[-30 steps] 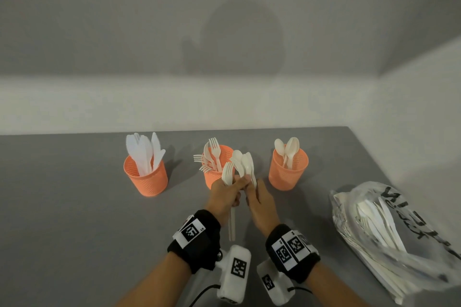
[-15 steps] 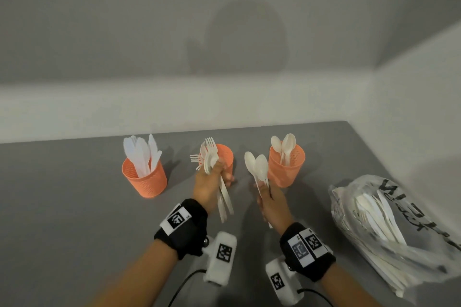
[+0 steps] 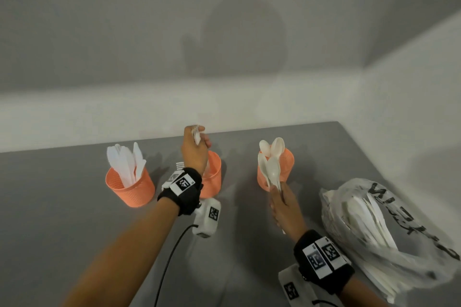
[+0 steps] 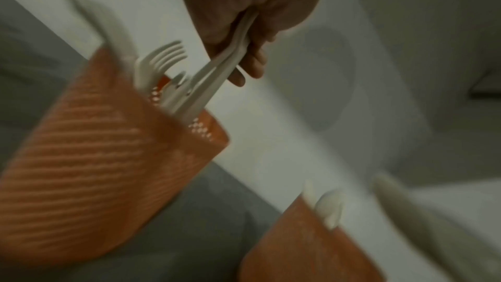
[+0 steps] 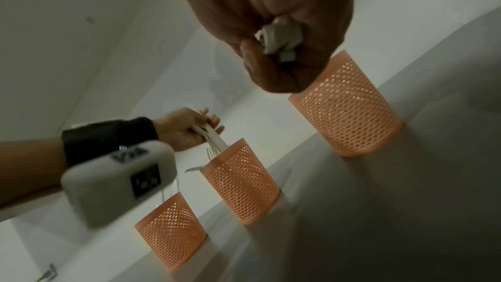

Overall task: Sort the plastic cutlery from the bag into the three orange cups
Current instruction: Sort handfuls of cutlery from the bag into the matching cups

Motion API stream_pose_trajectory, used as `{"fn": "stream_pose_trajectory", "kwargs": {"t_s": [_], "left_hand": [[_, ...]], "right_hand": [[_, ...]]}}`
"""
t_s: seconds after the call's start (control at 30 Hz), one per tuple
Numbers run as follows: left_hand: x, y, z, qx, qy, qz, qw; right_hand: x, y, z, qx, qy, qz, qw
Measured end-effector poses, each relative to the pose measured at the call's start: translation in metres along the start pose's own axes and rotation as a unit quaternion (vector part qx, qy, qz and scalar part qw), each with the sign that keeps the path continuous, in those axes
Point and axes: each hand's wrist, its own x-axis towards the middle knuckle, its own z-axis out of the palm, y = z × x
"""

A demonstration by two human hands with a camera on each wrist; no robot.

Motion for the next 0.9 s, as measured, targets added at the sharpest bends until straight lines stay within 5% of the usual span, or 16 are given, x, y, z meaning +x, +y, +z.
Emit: {"fn": "stream_pose_trajectory", "kwargs": {"t_s": [0.13, 0.3, 0.37, 0.43, 0.47, 0.53, 0.63, 0.73, 0.9], "left_hand": [[-0.016, -0.028, -0.002, 0.209, -0.071, 0.060, 0.974], [-0.020, -0.026, -0.002, 0.461, -0.151, 0.123, 0.866], [-0.017, -0.024, 0.000, 0.543, -0.135, 0.177, 0.810], [-0.015, -0.022, 0.001, 0.580, -0.100, 0.197, 0.784], [-0.016, -0.020, 0.002, 0.568, -0.076, 0.216, 0.790], [-0.026, -0.007, 0.006, 0.453, -0.043, 0.251, 0.854], [-0.057, 0.015, 0.018, 0.186, -0.126, 0.128, 0.966], [-0.084, 0.012, 0.031, 0.014, -0.206, -0.067, 0.976], [-0.113, 0.001, 0.039, 0.003, -0.162, -0.093, 0.982]], "right_hand": [[0.001, 0.002, -0.005, 0.000, 0.001, 0.004, 1.000], [-0.002, -0.005, -0.002, 0.017, -0.017, 0.006, 1.000], [-0.003, -0.008, -0.001, 0.012, -0.028, -0.001, 1.000], [-0.004, -0.010, 0.000, 0.009, -0.037, -0.006, 0.999], [-0.004, -0.010, 0.000, 0.009, -0.039, -0.008, 0.999], [-0.005, -0.010, 0.000, 0.014, -0.036, -0.010, 0.999], [-0.009, -0.009, 0.002, 0.018, -0.039, -0.019, 0.999], [-0.016, -0.011, 0.004, 0.015, -0.058, -0.040, 0.997], [-0.021, -0.004, 0.001, -0.140, 0.004, -0.106, 0.984]]}}
